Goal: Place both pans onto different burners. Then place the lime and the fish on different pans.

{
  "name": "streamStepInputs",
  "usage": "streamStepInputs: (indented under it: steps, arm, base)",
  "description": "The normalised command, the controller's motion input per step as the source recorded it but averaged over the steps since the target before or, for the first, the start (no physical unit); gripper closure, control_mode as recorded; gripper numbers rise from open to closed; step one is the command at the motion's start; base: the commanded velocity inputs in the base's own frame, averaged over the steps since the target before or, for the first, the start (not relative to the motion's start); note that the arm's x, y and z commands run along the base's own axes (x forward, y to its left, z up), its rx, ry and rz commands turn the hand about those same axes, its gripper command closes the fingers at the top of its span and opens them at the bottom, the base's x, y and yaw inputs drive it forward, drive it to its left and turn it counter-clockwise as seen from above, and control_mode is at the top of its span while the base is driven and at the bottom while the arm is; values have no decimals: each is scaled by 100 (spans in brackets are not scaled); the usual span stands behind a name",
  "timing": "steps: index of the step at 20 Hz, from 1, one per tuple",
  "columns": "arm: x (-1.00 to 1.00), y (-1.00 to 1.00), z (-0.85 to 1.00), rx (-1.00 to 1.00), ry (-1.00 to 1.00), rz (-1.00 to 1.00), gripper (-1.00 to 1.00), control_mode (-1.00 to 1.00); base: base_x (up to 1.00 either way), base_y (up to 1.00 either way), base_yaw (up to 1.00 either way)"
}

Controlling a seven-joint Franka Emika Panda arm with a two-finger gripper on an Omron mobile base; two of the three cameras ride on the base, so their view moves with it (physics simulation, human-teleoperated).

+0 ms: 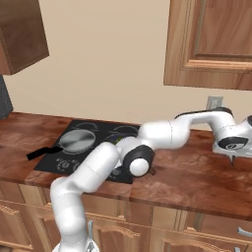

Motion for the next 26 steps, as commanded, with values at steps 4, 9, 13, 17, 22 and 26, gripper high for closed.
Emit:
streamStepInputs:
  steps: [4, 9, 13, 17, 22, 26]
  arm:
    - [-53, 53, 0, -15, -5, 0, 100, -100]
    - [-54, 72, 0, -16, -5, 0, 100, -100]
    - [-40, 67, 0, -14, -2, 0, 100, -100]
    - [-30, 68, 0, -12, 0, 0, 100, -100]
    - [-24, 63, 11, -6, 0, 0, 100, -100]
    - [-8, 57, 30, -4, 0, 0, 100, -100]
  base:
    - [0, 0, 0]
    - [0, 0, 0]
    - [0, 0, 0]
    - [0, 0, 0]
    - [0, 0, 0]
    - [0, 0, 0]
